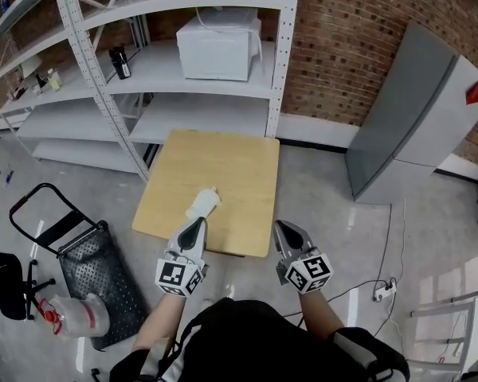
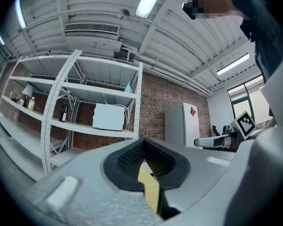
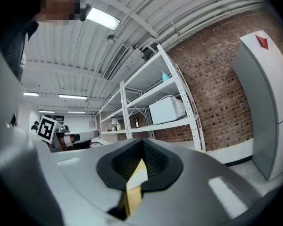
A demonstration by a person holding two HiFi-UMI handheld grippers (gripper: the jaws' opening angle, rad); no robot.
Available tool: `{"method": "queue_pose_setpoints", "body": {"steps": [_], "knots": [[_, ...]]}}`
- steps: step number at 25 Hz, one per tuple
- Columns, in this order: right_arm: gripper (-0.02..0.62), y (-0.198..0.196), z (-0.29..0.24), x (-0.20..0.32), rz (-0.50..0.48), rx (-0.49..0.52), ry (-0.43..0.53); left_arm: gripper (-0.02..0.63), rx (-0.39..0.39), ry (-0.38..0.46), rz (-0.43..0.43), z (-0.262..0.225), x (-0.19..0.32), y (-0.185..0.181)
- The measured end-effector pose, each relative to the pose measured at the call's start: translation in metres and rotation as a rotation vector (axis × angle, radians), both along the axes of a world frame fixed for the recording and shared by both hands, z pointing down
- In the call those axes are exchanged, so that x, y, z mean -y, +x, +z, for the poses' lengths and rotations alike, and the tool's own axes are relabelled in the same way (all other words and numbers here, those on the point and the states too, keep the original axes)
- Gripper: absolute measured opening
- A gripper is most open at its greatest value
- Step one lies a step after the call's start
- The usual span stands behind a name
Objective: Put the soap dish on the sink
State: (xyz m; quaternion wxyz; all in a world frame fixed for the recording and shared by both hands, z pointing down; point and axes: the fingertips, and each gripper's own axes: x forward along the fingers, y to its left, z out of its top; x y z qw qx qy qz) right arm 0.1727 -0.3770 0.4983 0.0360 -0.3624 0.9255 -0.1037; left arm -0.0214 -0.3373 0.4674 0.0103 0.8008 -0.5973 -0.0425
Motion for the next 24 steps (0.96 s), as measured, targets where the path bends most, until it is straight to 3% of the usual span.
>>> {"method": "queue_pose_setpoints", "body": {"steps": [10,24], "knots": [[0.005,-0.035,-0.008,-0.007,0.016,0.013,0.017,0.005,-0.007,0.008,0.038,-0.003,-0.004,-0.022],[0.005,-0.050,-0.005,-0.022,0.008,-0.024,-0.003,0.005,-0.025,-0.004,0.052,-0.001,-0.010,-0.036]]}}
